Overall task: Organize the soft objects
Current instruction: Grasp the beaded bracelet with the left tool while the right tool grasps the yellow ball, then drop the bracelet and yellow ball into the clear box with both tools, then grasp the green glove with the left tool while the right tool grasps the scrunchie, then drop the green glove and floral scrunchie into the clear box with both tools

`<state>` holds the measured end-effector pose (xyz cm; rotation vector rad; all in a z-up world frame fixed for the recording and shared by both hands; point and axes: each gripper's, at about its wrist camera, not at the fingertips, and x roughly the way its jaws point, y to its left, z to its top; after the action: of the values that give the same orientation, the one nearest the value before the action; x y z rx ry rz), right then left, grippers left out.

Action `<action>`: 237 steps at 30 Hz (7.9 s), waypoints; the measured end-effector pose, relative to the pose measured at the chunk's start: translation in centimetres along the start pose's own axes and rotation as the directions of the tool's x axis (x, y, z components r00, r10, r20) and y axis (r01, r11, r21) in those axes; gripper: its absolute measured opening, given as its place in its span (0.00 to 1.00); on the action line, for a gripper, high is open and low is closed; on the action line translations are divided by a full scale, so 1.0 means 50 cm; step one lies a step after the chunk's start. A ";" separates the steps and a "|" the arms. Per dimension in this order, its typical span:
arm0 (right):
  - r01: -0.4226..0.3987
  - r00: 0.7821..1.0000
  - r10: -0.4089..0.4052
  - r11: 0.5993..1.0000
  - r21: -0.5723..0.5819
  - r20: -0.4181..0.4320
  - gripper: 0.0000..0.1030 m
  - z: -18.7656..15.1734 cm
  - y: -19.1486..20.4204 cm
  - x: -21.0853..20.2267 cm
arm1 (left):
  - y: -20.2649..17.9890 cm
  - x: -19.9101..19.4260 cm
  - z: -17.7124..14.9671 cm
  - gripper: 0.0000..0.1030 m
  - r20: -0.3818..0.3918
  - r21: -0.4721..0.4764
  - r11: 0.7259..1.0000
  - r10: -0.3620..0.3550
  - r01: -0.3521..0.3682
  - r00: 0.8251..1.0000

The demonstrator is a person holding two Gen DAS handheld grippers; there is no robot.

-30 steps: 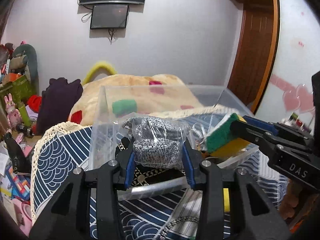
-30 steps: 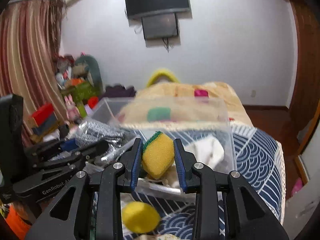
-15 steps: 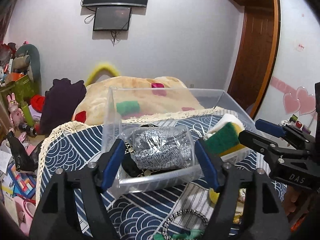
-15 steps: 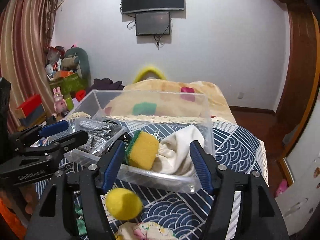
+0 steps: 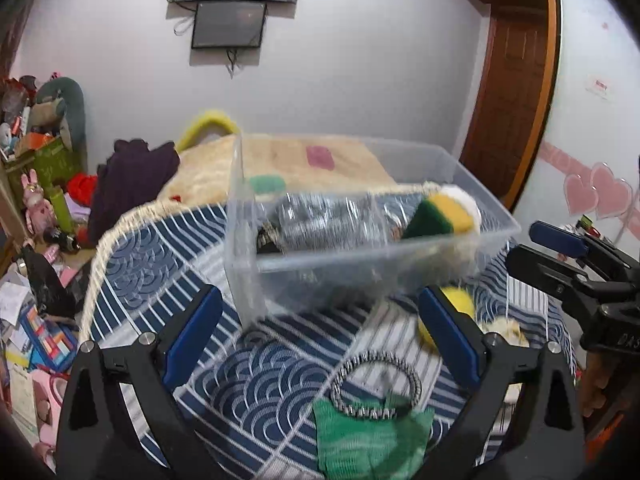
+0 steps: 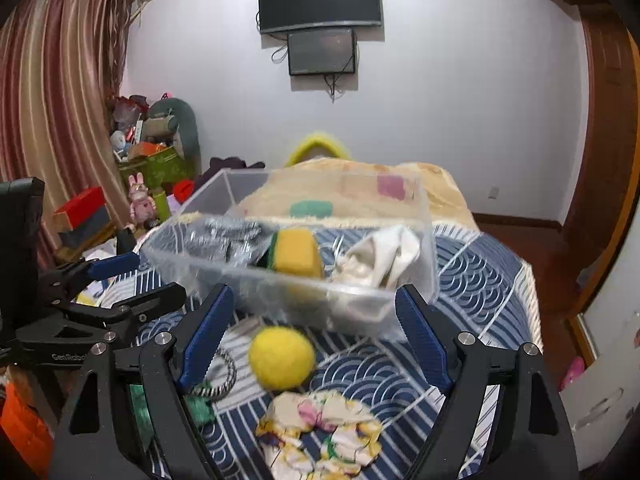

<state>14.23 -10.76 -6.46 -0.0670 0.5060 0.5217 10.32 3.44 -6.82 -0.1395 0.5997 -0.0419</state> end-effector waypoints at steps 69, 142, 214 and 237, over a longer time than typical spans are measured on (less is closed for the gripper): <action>-0.017 0.999 0.016 0.999 0.032 0.036 0.39 0.001 -0.015 -0.020 | 0.013 -0.026 -0.019 0.15 -0.088 0.011 0.998 -0.067 0.068 0.994; 0.049 0.999 -0.049 0.998 0.039 0.017 0.72 0.040 -0.039 0.024 | -0.057 0.007 0.103 0.66 0.078 0.050 0.999 -0.006 0.003 0.997; 0.008 0.992 -0.011 1.000 0.023 0.125 0.13 0.050 -0.017 -0.011 | -0.023 -0.069 0.110 0.33 0.166 0.031 0.999 0.027 -0.032 0.986; 0.019 1.000 -0.019 1.000 -0.005 0.014 0.41 0.057 -0.007 0.085 | -0.035 0.096 0.116 0.54 0.020 0.047 0.998 0.030 -0.031 0.999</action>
<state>18.84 -8.59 -6.04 -0.0728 0.4899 0.5042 17.56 1.99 -4.51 -0.0842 0.5808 -0.0250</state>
